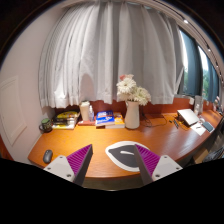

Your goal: Arrange mouse

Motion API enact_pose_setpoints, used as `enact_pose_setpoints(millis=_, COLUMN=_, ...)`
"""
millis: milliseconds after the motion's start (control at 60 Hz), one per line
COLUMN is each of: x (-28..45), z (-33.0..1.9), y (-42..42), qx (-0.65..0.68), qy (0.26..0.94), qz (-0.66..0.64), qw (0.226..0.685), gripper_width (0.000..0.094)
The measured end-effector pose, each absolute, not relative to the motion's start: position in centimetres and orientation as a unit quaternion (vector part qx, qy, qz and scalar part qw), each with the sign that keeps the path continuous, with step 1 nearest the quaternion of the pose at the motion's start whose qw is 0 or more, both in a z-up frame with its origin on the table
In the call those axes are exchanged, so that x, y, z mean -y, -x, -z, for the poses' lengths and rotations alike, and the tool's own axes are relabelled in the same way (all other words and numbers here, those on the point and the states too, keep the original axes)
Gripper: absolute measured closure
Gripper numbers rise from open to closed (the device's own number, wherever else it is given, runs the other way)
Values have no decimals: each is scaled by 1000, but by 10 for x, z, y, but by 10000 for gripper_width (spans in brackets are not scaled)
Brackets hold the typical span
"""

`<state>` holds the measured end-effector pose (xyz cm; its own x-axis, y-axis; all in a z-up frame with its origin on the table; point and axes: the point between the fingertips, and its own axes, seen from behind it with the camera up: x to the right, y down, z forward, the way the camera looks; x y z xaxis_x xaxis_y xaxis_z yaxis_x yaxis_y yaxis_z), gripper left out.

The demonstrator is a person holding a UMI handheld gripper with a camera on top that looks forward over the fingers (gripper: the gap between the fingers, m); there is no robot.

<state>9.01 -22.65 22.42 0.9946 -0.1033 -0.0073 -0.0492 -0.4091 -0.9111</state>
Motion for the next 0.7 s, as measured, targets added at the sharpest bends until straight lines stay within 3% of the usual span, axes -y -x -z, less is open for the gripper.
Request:
enact_pose_setpoints(millis=150, x=245, z=-176, y=-64, qx=-27, qy=859, qz=25, qw=510, gripper_width=109)
enact_pose_setpoints(millis=267, x=253, z=-109, y=-9, qx=-11, qy=884, qz=11, qw=467, gripper_width=105)
enact_pose_setpoints(millis=400, x=261, z=-59, y=68, qx=17, qy=904, qz=-22, qw=426, gripper_width=105)
enact_pose_setpoints(millis=700, x=217, z=-5, y=229, qx=80, qy=915, qz=-77, qw=388, gripper_width=91)
